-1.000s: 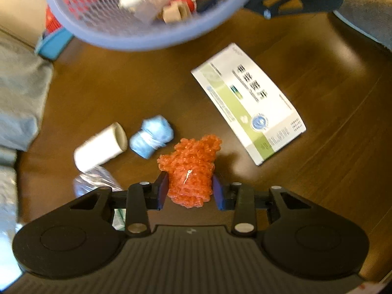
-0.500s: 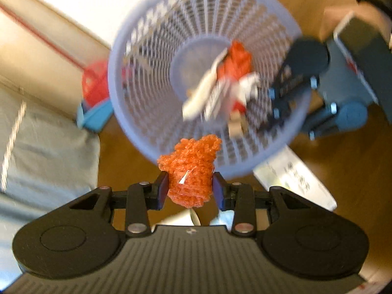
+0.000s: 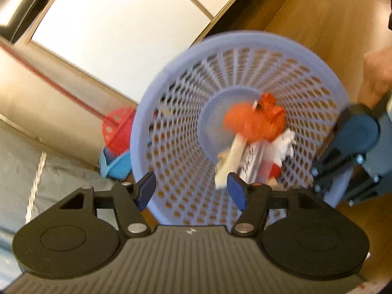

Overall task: Collect trash
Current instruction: 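Carry the orange net over the wastebasket and open the left tool, then lower the left tool onto the white medicine box and close it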

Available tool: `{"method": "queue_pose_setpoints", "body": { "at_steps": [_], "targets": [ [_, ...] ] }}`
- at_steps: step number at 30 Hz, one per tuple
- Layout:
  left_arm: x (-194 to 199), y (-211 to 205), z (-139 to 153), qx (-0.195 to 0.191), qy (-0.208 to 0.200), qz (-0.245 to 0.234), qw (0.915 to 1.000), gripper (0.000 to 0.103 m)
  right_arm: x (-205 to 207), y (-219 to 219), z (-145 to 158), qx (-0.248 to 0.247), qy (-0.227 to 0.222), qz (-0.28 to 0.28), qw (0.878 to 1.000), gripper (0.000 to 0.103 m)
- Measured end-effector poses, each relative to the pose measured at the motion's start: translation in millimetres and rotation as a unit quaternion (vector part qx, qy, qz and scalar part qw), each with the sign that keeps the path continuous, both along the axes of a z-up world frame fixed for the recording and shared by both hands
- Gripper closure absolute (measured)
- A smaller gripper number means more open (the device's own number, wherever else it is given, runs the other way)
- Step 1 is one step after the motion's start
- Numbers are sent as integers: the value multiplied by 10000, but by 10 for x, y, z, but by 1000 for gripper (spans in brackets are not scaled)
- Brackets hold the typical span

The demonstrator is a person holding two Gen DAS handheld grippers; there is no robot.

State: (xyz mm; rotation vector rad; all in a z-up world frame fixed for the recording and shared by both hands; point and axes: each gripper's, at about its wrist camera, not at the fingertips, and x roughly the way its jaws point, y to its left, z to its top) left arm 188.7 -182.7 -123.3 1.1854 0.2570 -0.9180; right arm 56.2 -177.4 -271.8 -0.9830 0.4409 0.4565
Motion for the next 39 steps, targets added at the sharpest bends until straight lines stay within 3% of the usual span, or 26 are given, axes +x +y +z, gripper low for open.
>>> {"method": "queue_pose_setpoints", "body": {
  "at_steps": [6, 12, 16, 19, 26, 33, 36, 39],
  "targets": [
    [-23, 479, -167, 128, 571, 599, 9965, 42, 4, -14, 16, 35, -2, -18, 10000, 101],
    [-128, 989, -417, 55, 1450, 1322, 9806, 42, 9, -7, 8, 10, 9, -18, 10000, 101],
    [-244, 1123, -576, 66, 1877, 1562, 9697, 42, -11, -18, 11, -18, 13, -5, 10000, 101],
    [-352, 1118, -708, 110, 2207, 1597, 9621, 41, -15, -23, 17, -37, 17, -1, 10000, 101],
    [-469, 962, -1010, 160, 2660, 1729, 9482, 25, -18, -36, 24, -45, 25, 2, 10000, 101],
    [-353, 840, -1238, -129, 3252, 2257, 9182, 19, -20, -47, 28, -28, 17, -11, 10000, 101],
    [-318, 762, -1331, -145, 3332, 2348, 9131, 19, -21, -42, 27, -35, 18, -8, 10000, 101],
    [-318, 698, -1400, -32, 3317, 2321, 9144, 23, -20, -48, 28, -36, 19, -20, 10000, 101]
  ]
}}
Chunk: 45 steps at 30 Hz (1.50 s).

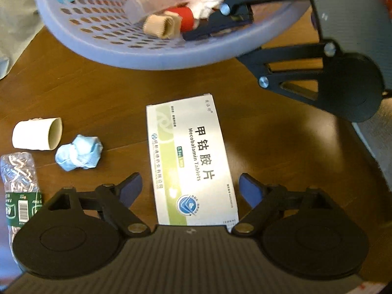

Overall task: Collect trash
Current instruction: 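Lower the left tool onto the white medicine box and close it, then carry the medicine box over the wastebasket and open the left tool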

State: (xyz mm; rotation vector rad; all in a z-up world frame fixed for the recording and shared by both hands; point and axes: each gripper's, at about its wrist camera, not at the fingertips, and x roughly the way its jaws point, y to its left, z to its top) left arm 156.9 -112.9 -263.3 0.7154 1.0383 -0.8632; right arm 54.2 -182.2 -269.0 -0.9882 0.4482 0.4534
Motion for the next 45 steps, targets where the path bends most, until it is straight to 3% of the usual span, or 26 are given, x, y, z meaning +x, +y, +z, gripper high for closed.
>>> {"method": "queue_pose_setpoints", "body": {
  "at_steps": [3, 12, 19, 23, 30, 35, 45],
  "targets": [
    [-35, -7, -34, 146, -13, -145, 9998, 33, -2, 2, 1, 0, 0, -3, 10000, 101],
    [-245, 477, 70, 653, -632, -793, 9927, 32, 6, 10, 0, 24, -4, -36, 10000, 101],
    [-210, 821, 91, 391, -569, 96, 9976, 27, 12, 23, -5, 7, -5, -33, 10000, 101],
    [-107, 898, 67, 121, -254, 726, 9970, 27, 11, 24, -7, 3, -5, -33, 10000, 101],
    [-35, 914, -12, 155, -20, 826, 9965, 33, 14, 20, -13, -1, -5, -32, 10000, 101],
    [-77, 934, -9, 204, -50, 665, 9976, 36, 12, 23, -15, 1, -5, -36, 10000, 101],
    [-138, 914, 253, 597, -841, -96, 9946, 37, 0, 24, -19, -2, -2, -40, 10000, 101]
  ]
}}
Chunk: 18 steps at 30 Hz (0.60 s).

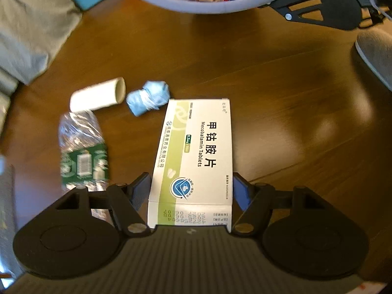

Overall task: Collect trash
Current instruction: 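Carry the medicine box over the wastebasket and open the left tool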

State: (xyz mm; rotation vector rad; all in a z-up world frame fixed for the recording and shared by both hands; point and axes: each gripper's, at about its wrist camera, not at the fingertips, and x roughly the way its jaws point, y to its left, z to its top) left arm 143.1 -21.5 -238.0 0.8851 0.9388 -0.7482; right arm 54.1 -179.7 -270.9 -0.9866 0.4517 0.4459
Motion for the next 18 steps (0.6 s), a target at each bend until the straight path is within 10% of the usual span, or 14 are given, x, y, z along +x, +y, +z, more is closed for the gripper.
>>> {"method": "queue_pose_setpoints", "body": {
  "at_steps": [18],
  "targets": [
    [-68, 82, 257, 267, -589, -461, 9968, 39, -10, -1, -2, -6, -2, -4, 10000, 101]
  ]
}}
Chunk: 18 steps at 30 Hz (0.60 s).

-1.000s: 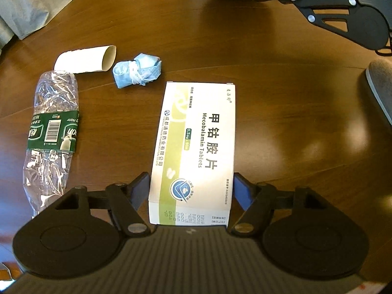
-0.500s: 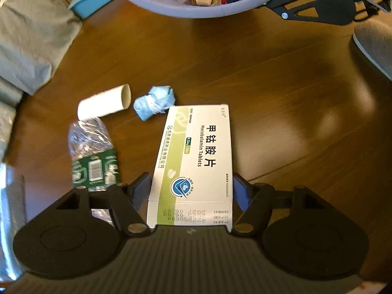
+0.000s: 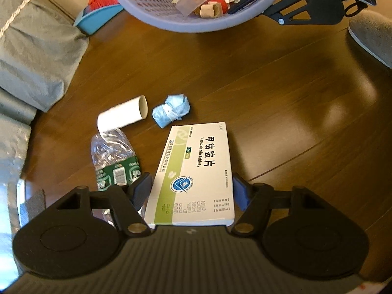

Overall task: Collect trash
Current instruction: 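Carry the medicine box over the wastebasket and open the left tool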

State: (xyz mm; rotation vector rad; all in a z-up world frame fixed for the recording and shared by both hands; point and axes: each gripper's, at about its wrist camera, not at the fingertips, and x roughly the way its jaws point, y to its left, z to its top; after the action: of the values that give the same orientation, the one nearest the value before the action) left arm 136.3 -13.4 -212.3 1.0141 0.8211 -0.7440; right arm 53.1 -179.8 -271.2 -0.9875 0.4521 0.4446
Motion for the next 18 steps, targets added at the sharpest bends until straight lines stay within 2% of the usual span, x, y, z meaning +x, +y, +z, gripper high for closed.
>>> {"method": "queue_pose_setpoints", "body": {
  "at_steps": [9, 18],
  "targets": [
    [-25, -42, 222, 109, -406, -405, 9983, 39, -3, -4, -10, -16, 6, 6, 10000, 101],
    [-4, -139, 672, -33, -714, -742, 9947, 39, -6, -3, -11, -10, 9, -3, 10000, 101]
  ]
}}
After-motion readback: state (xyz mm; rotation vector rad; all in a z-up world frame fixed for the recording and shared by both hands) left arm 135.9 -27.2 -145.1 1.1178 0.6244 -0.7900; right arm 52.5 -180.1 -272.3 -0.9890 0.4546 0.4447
